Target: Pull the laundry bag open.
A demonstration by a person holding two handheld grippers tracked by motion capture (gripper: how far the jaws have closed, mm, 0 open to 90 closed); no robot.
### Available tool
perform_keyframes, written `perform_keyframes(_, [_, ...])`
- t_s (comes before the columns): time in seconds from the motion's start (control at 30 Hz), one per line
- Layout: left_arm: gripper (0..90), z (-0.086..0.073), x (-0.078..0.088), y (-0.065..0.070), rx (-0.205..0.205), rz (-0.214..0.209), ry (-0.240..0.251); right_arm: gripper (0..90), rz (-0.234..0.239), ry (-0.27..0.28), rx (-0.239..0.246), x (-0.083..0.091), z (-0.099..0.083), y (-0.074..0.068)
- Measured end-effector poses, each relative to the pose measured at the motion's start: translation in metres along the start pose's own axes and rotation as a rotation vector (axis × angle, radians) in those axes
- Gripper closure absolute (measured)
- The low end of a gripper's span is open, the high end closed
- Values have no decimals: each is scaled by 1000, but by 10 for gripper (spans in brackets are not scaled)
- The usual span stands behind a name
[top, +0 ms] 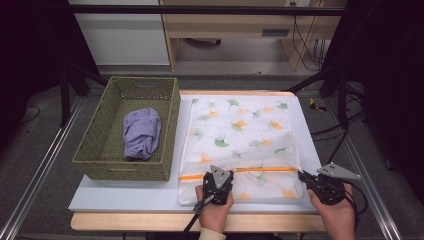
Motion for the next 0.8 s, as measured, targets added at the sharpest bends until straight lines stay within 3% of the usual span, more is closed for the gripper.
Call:
perform_keyframes(0.5, [897, -1, 2, -4, -7, 22, -5, 865, -2, 1, -4, 1, 0, 1])
perform_keyframes(0.8, [898, -5, 8, -16, 7, 49, -5, 865, -12, 3, -4, 1, 0, 3])
Point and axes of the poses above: each handheld gripper's, and its own axes: x roughly backward along the jaws, z roughly out of its top, y roughly to its right, the point moved 9 cm from there along -x, roughly forward along the jaws, and after that the axes turned 7 degrees about -x, right-handed, at the moved point
